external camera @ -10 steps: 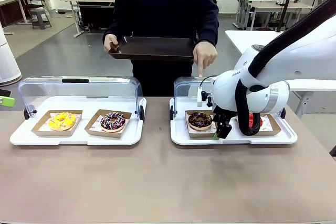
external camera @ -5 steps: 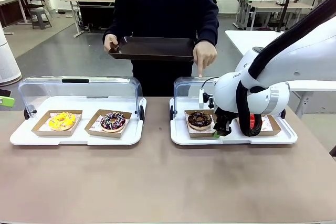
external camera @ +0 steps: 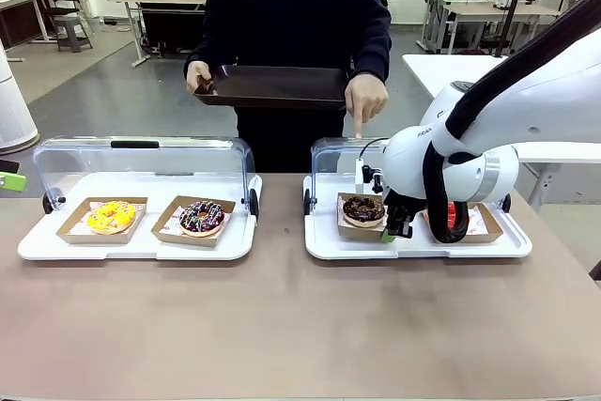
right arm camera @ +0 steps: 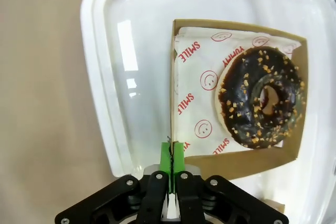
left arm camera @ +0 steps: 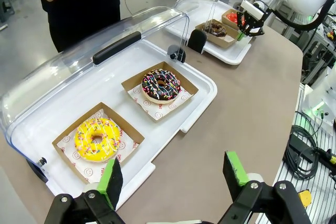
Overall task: Provide the desired donut to the person.
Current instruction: Pick up and lift the Paper togo box containing the Donut pointed at by the person.
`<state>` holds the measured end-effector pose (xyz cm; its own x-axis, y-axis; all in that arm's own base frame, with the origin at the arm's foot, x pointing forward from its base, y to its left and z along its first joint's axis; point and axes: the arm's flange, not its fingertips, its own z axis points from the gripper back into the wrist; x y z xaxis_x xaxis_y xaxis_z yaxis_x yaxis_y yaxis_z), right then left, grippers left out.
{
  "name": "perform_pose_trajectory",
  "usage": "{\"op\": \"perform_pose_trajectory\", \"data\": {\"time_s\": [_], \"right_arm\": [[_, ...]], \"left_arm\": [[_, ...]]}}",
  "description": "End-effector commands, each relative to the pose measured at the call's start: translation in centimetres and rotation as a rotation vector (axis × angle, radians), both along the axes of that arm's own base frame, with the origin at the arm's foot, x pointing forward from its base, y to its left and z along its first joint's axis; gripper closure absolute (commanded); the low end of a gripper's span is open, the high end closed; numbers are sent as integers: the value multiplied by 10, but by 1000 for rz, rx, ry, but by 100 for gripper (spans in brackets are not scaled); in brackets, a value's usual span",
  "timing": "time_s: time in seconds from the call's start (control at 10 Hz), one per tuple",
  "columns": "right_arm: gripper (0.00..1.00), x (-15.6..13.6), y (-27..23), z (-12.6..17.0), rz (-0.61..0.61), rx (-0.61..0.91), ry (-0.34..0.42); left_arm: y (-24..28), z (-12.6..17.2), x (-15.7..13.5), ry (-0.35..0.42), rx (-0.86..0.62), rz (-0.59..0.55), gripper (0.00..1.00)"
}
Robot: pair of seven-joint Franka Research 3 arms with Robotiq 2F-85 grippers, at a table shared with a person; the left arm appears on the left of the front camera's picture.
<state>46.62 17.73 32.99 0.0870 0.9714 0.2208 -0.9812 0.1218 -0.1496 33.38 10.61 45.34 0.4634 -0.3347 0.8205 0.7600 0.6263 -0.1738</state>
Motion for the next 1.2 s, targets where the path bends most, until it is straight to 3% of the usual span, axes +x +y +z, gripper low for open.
{"op": "perform_pose_trajectory", "data": {"time_s": [0.0,0.3,0.6,0.8,1.1], "right_arm": [[100,-23,-6,24,22,2,-6],[100,-101,-30,72,10,63,-10],[100,-191,-65,138,82,82,-25],[100,-215,-70,184,141,45,-105],[100,-214,-72,244,175,59,-201]], "left_arm": [[2,-2,1,-23,-10,-12,0],[2,-2,1,-23,-10,-12,0],[2,-2,1,-23,-10,-12,0],[2,-2,1,-23,-10,-12,0],[2,-2,1,-23,-10,-12,0]]}}
